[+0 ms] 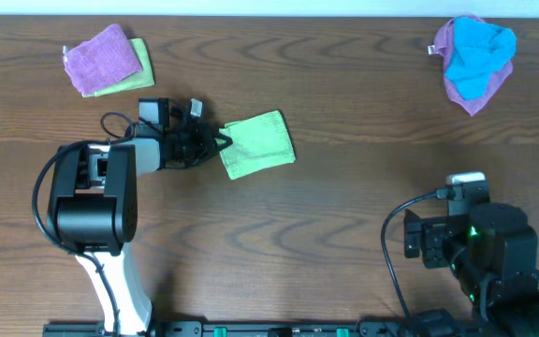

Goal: Fold the cloth
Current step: 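Grasp the folded cloth with the left gripper and drag it left, then lift the folded green cloth and carry it onto the pink-green stack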

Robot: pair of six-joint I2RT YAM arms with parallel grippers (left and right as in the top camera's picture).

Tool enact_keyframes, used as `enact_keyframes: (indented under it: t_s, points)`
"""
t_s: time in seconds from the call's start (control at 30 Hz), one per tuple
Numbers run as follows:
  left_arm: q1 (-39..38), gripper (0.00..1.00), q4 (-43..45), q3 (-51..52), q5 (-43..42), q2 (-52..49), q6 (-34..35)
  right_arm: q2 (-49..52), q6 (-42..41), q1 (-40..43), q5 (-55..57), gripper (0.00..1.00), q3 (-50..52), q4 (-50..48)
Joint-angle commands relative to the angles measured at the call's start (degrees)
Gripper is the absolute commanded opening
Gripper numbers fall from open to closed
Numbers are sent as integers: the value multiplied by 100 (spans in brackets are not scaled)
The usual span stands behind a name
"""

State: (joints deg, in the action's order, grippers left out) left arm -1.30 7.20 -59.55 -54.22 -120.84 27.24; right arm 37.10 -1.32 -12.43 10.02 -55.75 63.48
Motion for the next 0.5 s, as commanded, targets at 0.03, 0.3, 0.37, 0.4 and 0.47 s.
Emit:
enact_keyframes:
  t_s: [0.03,0.3,0.37,0.4,0.47]
  points:
    - [11,6,-520,-662,498,-407,-223,-2,-125,50,4,99,4,-4]
    - [17,5,-3740,-3475,1683,-376,-2094,-2,-125,50,7,99,4,-2]
    - [28,6,-4249,-4092,2022,-376,-2452,-2,-125,50,9,99,4,-2]
    - [42,6,-4468,-4391,2162,-376,-2601,-2,-125,50,9,99,4,-2]
    - [63,6,-4804,-4944,2402,-376,-2806,-2,-125,50,9,99,4,-4]
